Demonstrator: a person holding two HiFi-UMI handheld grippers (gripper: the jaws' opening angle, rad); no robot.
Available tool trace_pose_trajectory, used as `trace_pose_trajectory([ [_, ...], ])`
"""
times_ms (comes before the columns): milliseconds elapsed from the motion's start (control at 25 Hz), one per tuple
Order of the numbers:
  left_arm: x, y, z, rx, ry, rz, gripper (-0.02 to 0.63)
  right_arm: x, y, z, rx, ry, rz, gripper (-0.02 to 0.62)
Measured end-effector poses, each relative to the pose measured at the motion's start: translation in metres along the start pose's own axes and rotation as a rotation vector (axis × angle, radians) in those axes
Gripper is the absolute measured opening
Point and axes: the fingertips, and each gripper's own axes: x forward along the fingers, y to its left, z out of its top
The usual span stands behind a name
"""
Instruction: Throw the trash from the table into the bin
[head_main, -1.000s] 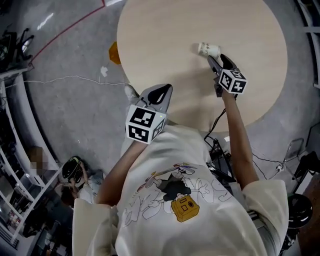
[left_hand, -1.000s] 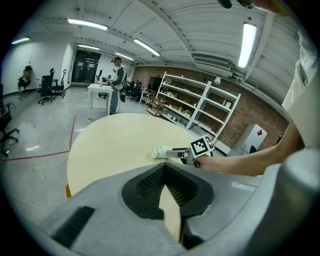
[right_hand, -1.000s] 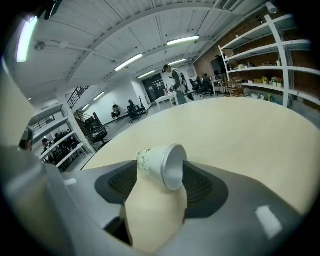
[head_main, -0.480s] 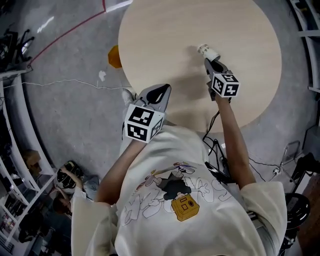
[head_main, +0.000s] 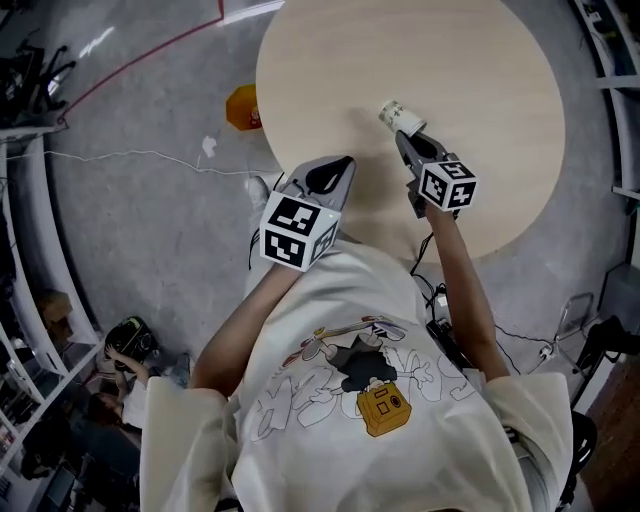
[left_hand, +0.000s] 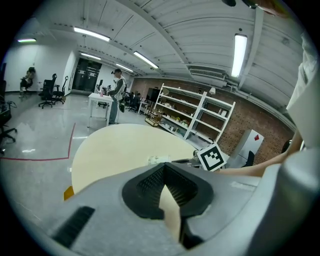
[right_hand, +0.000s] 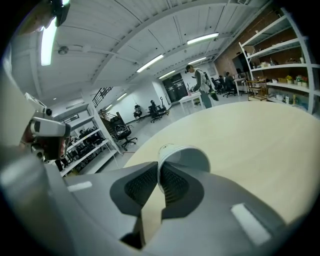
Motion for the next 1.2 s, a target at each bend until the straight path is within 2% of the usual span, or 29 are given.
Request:
trace_pose_trajectory([
  [400, -0.035, 0.041, 0.003, -0.031, -0.059, 0.030, 0.006, 0.048, 0.081, -0.012, -0.067, 0.075, 0.111, 0.025],
  [640, -0.068, 0.083, 0.005, -0.061, -0.085, 0.057, 0.006, 0.086, 0.136, -0.016, -0.086, 0.123, 0.172, 0.023],
  [1200, -0.147, 0.200, -0.018, -0.217, -0.138, 0.161, 0.006, 0.165, 0.257, -0.018, -0.223, 0.276, 0.310, 0.025],
])
